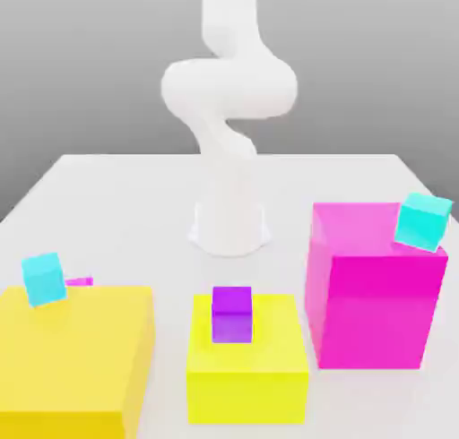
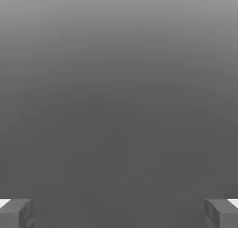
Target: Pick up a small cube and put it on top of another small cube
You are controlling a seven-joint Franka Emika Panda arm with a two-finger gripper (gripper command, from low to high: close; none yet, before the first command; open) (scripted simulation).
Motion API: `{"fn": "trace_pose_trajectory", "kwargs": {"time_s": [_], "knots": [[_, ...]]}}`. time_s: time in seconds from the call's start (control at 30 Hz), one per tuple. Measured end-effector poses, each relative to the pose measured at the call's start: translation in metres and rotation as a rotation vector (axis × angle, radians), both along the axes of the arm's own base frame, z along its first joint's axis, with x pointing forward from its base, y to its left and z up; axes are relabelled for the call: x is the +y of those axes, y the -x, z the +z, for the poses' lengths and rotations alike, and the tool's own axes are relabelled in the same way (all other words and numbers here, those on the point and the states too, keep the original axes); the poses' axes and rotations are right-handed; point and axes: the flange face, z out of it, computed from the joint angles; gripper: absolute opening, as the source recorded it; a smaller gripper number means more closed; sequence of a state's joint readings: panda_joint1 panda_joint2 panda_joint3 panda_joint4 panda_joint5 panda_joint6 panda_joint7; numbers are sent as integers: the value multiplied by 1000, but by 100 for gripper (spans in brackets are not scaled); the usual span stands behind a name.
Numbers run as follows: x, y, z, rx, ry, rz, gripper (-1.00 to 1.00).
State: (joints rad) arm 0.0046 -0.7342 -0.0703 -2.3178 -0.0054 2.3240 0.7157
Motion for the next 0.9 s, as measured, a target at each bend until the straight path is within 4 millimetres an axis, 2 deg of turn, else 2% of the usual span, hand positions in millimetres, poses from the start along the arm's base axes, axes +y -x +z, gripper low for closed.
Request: {"fn": "trace_pose_trajectory", "kwargs": {"time_s": [0.1, 0.2, 0.3, 0.4, 0.5, 0.6, 0.7, 0.77, 0.83, 0.87, 0.9], "knots": [[-49, -28, -60, 92, 21, 24, 0], [-94, -43, -127, 184, 40, 50, 0], [-134, -44, -195, 277, 57, 78, 0], [-170, -32, -261, 370, 72, 108, 0], [-200, -8, -324, 462, 85, 139, 0], [-225, 27, -381, 555, 96, 173, 0], [-243, 73, -431, 649, 104, 207, 0], [-250, 115, -463, 712, 100, 221, 0], [-248, 144, -480, 732, 83, 201, 0], [-251, 151, -483, 734, 78, 187, 0], [-249, 149, -486, 734, 85, 199, 0]]}}
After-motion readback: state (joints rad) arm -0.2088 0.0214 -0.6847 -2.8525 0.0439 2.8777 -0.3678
